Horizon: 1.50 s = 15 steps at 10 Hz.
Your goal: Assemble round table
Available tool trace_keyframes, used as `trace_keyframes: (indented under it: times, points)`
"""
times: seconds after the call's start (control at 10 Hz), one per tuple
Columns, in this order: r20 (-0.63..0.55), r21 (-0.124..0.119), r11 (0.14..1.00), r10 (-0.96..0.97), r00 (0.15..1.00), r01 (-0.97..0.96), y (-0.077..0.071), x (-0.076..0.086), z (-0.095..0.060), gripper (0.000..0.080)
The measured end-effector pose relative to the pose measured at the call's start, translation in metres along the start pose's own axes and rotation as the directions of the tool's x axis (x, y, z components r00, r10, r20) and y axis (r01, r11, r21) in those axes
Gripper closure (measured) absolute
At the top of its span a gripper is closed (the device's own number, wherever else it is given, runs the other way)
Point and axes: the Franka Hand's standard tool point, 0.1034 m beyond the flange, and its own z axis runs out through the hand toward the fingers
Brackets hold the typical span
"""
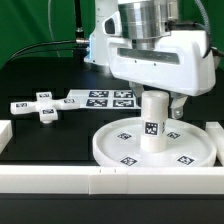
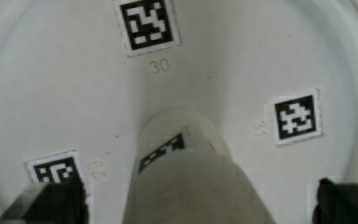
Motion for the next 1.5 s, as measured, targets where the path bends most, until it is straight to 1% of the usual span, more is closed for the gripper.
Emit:
trace_keyframes:
  times: [0.2, 0.3, 0.5, 0.7, 0.8, 0.9, 1.0, 1.1, 1.2, 1.3, 1.4, 1.5]
  points:
    - [0.000, -0.001, 0.992, -0.122, 0.992, 0.122, 0.000, 0.000, 0.000, 0.0150]
    - [0.000, -0.001, 0.976, -0.217, 0.976, 0.217, 0.000, 0.000, 0.000, 0.0150]
    - [0.000, -0.016, 0.885, -0.465, 0.885, 0.465, -0.001, 0.001, -0.001, 0.0150]
    - [0.005, -0.017, 0.734, -0.679, 0.734, 0.679, 0.003, 0.005, -0.002, 0.0150]
    - [0.007, -0.016, 0.666, -0.746, 0.666, 0.746, 0.003, 0.005, -0.002, 0.0150]
    - [0.007, -0.016, 0.656, -0.754, 0.656, 0.754, 0.003, 0.005, -0.001, 0.0150]
    - [0.008, -0.017, 0.599, -0.801, 0.599, 0.801, 0.003, 0.005, -0.001, 0.0150]
    - [0.009, -0.016, 0.564, -0.825, 0.564, 0.825, 0.003, 0.006, -0.001, 0.0150]
    - [0.014, -0.024, 0.476, -0.879, 0.476, 0.879, 0.003, 0.005, -0.001, 0.0150]
    - [0.024, -0.041, 0.347, -0.937, 0.348, 0.937, -0.001, 0.003, -0.002, 0.0150]
    - [0.028, -0.051, 0.249, -0.968, 0.251, 0.967, -0.005, 0.003, -0.004, 0.0150]
    - [0.046, -0.045, 0.168, -0.984, 0.170, 0.985, -0.008, 0.003, -0.005, 0.0150]
